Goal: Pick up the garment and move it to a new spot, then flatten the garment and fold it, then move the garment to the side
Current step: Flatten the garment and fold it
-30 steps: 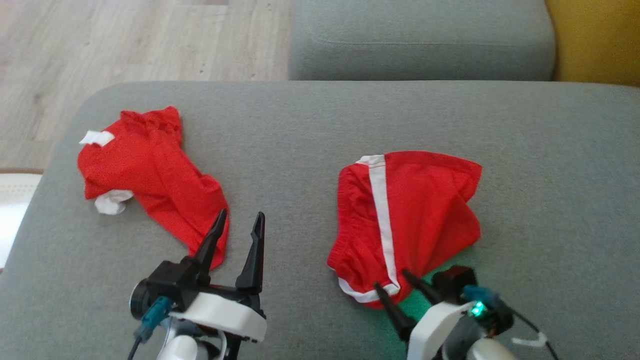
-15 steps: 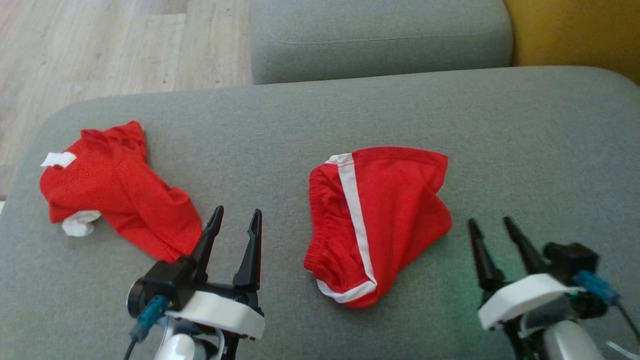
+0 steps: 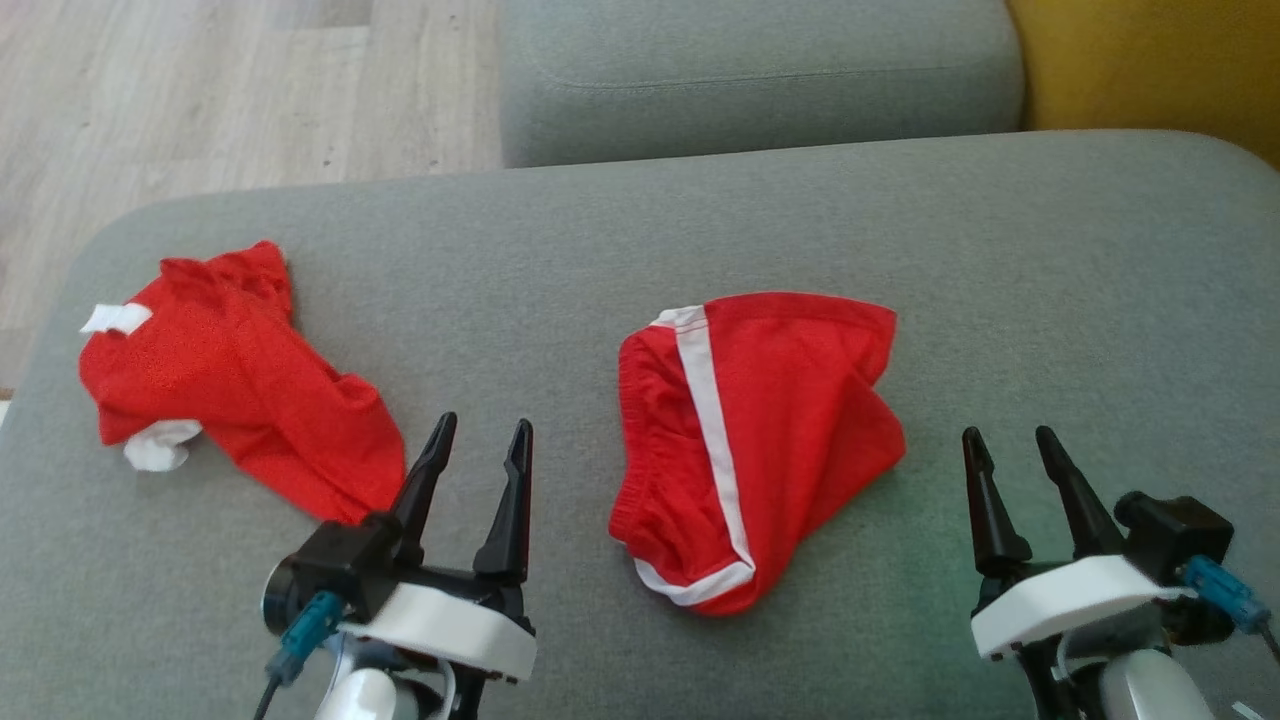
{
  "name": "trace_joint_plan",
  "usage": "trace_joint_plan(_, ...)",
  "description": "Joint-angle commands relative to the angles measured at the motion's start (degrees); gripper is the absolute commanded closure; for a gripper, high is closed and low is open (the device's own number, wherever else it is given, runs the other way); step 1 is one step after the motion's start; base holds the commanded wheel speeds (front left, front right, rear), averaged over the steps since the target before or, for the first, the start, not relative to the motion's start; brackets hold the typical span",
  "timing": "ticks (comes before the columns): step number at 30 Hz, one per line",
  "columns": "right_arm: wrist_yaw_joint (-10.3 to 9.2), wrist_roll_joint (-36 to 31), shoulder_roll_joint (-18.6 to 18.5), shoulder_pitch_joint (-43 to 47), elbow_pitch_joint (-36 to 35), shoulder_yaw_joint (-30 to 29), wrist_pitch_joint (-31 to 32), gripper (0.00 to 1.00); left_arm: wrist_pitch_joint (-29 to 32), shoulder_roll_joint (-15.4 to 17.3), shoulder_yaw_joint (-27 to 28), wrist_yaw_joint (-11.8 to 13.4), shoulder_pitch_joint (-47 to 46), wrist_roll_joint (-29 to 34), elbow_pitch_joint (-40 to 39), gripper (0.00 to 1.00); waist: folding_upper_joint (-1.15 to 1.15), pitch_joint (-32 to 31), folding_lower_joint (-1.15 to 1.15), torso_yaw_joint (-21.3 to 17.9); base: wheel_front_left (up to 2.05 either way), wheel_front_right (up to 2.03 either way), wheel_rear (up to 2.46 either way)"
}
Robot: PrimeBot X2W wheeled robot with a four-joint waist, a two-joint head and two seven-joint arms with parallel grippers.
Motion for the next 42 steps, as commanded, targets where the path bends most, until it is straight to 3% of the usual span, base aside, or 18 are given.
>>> trace_joint_plan(1, -0.04, 0.22, -0.16, -1.79, -2.18, 1.07, -0.79, 0.0, -0.3, 0.05, 1.79, -0.03, -2.0, -0.17, -1.98, 0.0, 0.0, 0.04, 0.0, 0.67, 0.0, 0.0, 0.0)
trace_joint_plan(16, -0.04, 0.55, -0.15, -3.13, -1.53, 2.61, -1.21, 0.0, -0.31, 0.05, 1.59, -0.17, -1.35, -0.05, -1.69, 0.0, 0.0, 0.02, 0.0, 4.51, 0.0, 0.0, 0.0)
trace_joint_plan(28, -0.04, -1.61, -0.15, -8.34, 0.66, 7.52, 0.7, 0.0, -0.31, 0.05, 1.45, -0.47, -1.79, 0.26, -1.39, 0.0, 0.0, 0.46, 0.0, 7.4, 0.0, 0.0, 0.0)
trace_joint_plan(36, -0.04, -5.76, -0.29, -18.49, 9.71, 12.3, 5.09, 0.0, -0.31, 0.05, 0.63, -0.52, -2.71, -0.02, -1.25, 0.0, 0.0, 1.98, 0.0, 10.29, 0.0, 0.0, 0.0)
trace_joint_plan(42, -0.04, -11.15, -4.37, -27.77, 20.2, 16.96, 6.78, 0.0, -0.31, 0.05, -0.24, -0.48, -3.69, -0.47, -1.1, 0.0, 0.0, 3.5, 0.0, 13.13, 0.0, 0.0, 0.0)
